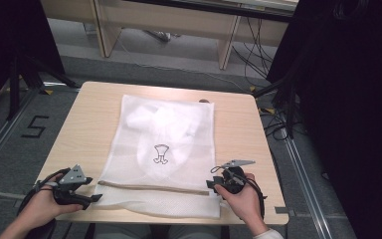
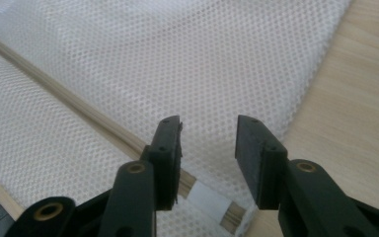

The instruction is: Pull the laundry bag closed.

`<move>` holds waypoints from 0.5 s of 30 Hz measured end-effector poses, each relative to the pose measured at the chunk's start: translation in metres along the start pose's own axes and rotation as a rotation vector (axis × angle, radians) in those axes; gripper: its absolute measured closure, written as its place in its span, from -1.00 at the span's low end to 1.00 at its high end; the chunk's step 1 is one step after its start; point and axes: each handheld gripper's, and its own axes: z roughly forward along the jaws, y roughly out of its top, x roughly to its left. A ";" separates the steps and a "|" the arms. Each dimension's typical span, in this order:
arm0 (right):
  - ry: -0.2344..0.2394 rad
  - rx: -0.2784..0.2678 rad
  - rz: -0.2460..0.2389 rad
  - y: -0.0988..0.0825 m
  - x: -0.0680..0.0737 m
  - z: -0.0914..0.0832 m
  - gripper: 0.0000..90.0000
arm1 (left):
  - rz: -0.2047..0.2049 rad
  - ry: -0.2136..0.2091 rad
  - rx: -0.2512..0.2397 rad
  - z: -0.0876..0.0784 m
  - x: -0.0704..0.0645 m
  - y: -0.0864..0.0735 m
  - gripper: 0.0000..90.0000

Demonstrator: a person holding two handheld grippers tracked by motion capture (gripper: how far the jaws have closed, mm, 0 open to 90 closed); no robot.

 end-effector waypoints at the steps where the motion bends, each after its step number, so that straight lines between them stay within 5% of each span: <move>1: 0.008 -0.007 0.001 0.000 0.001 0.002 0.32 | -0.005 -0.012 0.001 0.000 0.000 0.000 -0.33; 3: -0.004 -0.071 0.015 -0.001 0.003 0.008 0.31 | 0.024 -0.018 0.006 0.000 0.001 0.000 -0.33; 5: 0.018 -0.033 0.002 0.001 0.005 0.004 0.31 | 0.030 -0.018 0.008 -0.001 0.000 0.000 -0.33; 7: 0.024 -0.056 -0.006 0.002 0.007 0.006 0.31 | 0.027 -0.021 0.010 -0.001 0.000 0.000 -0.33; 11: 0.057 -0.131 -0.129 0.006 0.014 0.013 0.27 | -0.003 -0.036 0.005 -0.001 0.000 -0.001 -0.33; 13: 0.060 -0.092 -0.174 0.010 0.019 0.012 0.25 | 0.011 -0.036 0.008 -0.001 0.001 0.000 -0.33; 15: 0.068 -0.116 -0.209 0.012 0.025 0.019 0.24 | 0.008 -0.039 0.010 -0.001 0.001 0.000 -0.33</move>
